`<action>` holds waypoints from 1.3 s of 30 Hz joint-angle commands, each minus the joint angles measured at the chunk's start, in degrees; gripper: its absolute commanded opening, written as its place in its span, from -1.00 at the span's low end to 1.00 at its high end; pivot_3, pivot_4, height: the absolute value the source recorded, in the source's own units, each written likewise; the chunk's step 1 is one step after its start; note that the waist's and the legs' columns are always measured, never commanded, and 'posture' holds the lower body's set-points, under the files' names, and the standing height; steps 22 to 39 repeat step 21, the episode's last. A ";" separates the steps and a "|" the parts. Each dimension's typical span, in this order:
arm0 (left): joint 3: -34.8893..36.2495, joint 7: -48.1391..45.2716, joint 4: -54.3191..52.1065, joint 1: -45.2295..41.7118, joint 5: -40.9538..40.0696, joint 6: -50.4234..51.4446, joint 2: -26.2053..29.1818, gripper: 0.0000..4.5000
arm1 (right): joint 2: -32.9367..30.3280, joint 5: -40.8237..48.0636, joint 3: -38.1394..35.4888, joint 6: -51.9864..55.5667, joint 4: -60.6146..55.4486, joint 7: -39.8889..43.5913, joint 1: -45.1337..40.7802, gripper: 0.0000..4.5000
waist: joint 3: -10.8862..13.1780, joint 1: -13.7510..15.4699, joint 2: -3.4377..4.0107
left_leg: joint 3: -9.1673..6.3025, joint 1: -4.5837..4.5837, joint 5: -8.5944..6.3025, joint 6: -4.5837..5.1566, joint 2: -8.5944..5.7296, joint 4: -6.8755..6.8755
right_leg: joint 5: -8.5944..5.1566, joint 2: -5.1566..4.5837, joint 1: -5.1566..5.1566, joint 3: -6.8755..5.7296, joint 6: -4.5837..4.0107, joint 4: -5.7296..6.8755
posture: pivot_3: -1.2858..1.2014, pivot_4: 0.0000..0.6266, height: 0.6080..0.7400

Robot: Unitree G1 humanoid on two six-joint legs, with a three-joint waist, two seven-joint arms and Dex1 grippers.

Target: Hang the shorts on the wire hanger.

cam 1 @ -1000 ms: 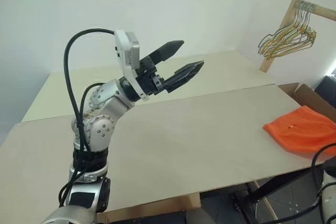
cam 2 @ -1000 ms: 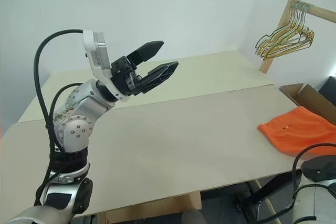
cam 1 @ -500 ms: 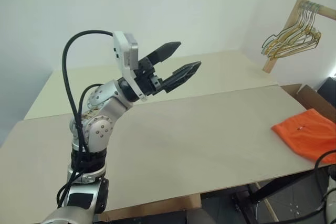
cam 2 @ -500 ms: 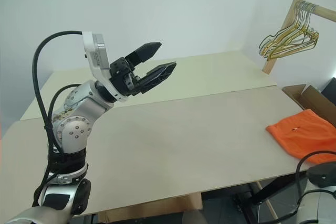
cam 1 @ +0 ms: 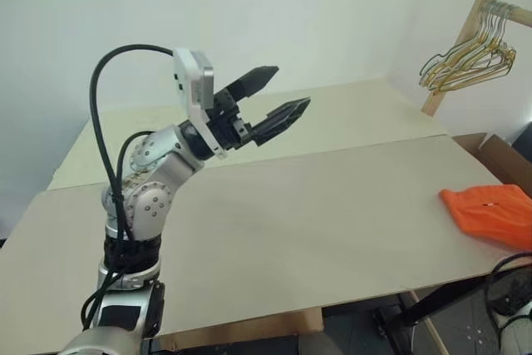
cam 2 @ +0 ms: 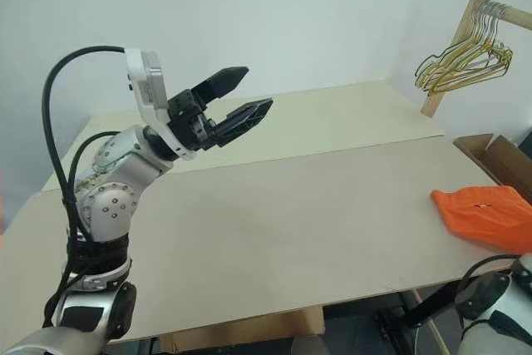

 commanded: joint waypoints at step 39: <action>1.91 -8.48 -3.33 17.09 12.05 -3.15 19.67 1.00 | 0.46 33.57 31.93 -20.29 -15.93 65.12 19.76 0.99 | 0.42 11.86 -1.09 | -0.33 -0.75 0.38 -0.65 0.03 -0.26 | 0.13 -0.03 -1.32 -0.41 -0.22 0.18 | 0.09 -1.00 1.00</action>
